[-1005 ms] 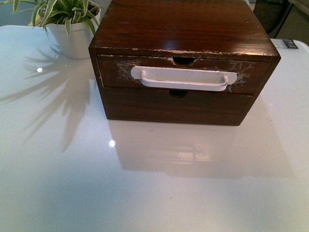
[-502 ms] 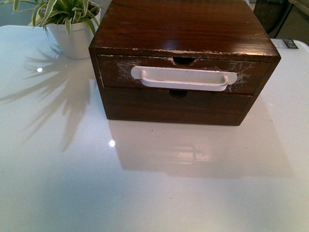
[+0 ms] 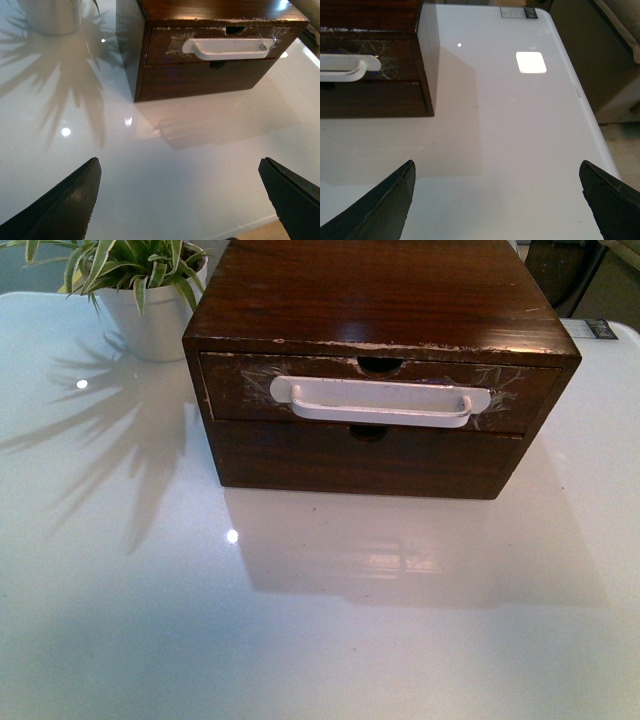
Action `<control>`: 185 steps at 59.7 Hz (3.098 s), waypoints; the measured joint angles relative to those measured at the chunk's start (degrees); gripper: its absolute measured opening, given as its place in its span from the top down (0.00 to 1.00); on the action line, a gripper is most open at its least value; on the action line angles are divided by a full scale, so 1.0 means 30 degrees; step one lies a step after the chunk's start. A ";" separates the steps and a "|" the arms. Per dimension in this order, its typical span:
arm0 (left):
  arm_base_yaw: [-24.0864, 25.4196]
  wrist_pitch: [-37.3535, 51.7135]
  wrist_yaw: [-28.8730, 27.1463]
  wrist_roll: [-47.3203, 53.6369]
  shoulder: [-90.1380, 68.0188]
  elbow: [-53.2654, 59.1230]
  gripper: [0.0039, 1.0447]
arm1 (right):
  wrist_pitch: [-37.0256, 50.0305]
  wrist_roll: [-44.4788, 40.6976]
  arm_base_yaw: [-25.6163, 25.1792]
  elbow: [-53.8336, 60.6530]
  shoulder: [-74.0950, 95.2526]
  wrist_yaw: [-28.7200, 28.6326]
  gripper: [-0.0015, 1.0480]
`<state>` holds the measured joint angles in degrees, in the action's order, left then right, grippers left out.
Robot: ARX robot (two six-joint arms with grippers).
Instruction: Open drawer
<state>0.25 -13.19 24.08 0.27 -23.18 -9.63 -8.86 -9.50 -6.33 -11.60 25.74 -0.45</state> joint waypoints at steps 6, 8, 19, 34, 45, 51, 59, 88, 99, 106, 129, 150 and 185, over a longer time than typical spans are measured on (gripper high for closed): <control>-0.1348 0.3825 -0.0044 0.0962 -0.3657 -0.0634 0.08 | 0.2514 -0.3162 -0.1064 -0.0867 0.3504 -0.1814 0.09; -0.1851 0.5071 -0.0029 0.1239 -0.4896 -0.0889 0.08 | 0.3468 -0.4590 -0.1188 -0.1290 0.5049 -0.2528 0.09; -0.4699 1.1664 0.1166 0.3883 -1.3092 -0.3468 0.08 | 0.6703 -1.0979 0.0117 -0.3206 1.1679 -0.3942 0.09; -0.6266 1.3763 0.2018 0.8065 -2.0866 -0.7198 0.08 | 0.8269 -1.7252 0.4029 -0.6484 1.8017 -0.2863 0.09; -0.7009 1.3165 0.2208 1.1453 -2.3904 -0.9020 0.08 | 0.8174 -1.9161 0.6164 -0.8480 2.1019 -0.2688 0.09; -0.7308 1.2684 0.2346 1.3100 -2.5245 -0.9952 0.08 | 0.7788 -1.9730 0.6870 -0.9398 2.2236 -0.2696 0.09; -0.7475 1.2152 0.2470 1.4549 -2.6614 -1.1271 0.08 | 0.7511 -2.0159 0.7439 -1.0426 2.3416 -0.2718 0.09; -0.7839 1.0477 0.2616 1.6480 -2.9973 -1.5307 0.08 | 0.6805 -2.0342 0.8437 -1.2298 2.6250 -0.3089 0.09; -0.8196 0.9967 0.2637 1.6713 -3.0476 -1.5824 0.08 | 0.6586 -2.0356 0.8568 -1.2619 2.6542 -0.3235 0.09; -0.8306 0.9602 0.2637 1.7070 -3.0811 -1.6072 0.08 | 0.6302 -2.0451 0.8575 -1.3019 2.6862 -0.3235 0.09; -0.8386 0.8910 0.2696 1.7420 -3.1714 -1.7092 0.08 | 0.5989 -2.0713 0.8787 -1.3661 2.7554 -0.3359 0.09; -0.8663 0.8102 0.2769 1.7828 -3.2363 -1.8076 0.08 | 0.5799 -2.0793 0.8874 -1.3937 2.8137 -0.3446 0.09; -0.8837 0.5996 0.2412 1.8622 -3.3762 -2.0210 0.08 | 0.5603 -2.1005 0.8845 -1.4834 2.9354 -0.3337 0.09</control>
<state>-26.26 4.80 31.31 56.14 -124.46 -70.26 7.94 -72.51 20.21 -56.10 113.80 -10.46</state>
